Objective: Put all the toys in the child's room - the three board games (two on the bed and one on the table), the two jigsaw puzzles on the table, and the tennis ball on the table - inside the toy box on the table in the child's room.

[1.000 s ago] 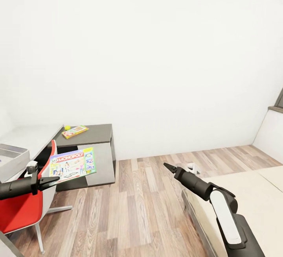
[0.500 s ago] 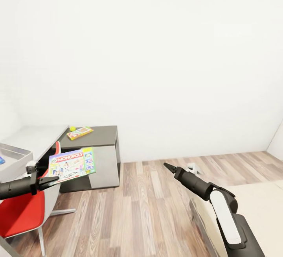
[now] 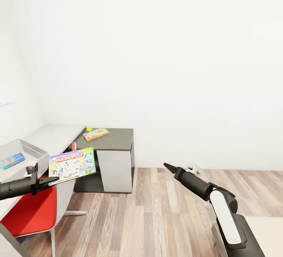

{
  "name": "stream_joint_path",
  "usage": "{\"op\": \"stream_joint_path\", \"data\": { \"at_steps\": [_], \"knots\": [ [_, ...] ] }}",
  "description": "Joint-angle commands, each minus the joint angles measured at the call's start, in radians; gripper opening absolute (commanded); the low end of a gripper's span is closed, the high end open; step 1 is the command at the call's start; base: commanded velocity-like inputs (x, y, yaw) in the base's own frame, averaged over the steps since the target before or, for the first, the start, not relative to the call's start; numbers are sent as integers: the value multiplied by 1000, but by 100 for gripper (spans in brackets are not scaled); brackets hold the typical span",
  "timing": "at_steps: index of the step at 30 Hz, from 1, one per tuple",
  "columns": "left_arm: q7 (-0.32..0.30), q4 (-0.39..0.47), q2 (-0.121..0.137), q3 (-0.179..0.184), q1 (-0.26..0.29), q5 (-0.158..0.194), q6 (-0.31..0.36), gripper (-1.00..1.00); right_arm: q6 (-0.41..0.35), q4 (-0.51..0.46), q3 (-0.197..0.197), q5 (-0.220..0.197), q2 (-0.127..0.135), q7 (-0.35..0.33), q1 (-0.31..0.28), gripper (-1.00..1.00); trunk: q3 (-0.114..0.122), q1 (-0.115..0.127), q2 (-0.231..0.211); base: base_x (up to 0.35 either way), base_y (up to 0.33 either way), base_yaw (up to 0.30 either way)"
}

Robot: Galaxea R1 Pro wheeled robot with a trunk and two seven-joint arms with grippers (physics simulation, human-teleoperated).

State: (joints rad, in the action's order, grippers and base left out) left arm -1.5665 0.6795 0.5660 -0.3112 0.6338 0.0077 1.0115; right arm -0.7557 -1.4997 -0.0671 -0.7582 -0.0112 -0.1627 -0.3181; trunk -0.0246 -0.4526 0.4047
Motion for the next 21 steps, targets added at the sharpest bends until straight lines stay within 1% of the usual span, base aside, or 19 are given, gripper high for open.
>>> {"op": "stream_joint_path", "data": {
  "at_steps": [1,12,15,21],
  "knots": [
    [-4,0,0,0,1,2,10,-100,-7,-1,-3,3,-1,-6,-1,100,-2,-1,2,334,0,291],
    [-4,0,0,0,1,2,10,-100,-7,0,-3,3,-1,-7,-1,100,-2,-1,2,334,0,281],
    [-4,0,0,0,1,2,10,-100,-7,0,-3,3,0,-9,-1,100,-2,-1,2,334,0,90],
    [-4,-1,0,0,1,2,10,-100,-7,-6,-4,3,0,-14,-1,100,-2,-1,2,334,0,14]
  ]
}}
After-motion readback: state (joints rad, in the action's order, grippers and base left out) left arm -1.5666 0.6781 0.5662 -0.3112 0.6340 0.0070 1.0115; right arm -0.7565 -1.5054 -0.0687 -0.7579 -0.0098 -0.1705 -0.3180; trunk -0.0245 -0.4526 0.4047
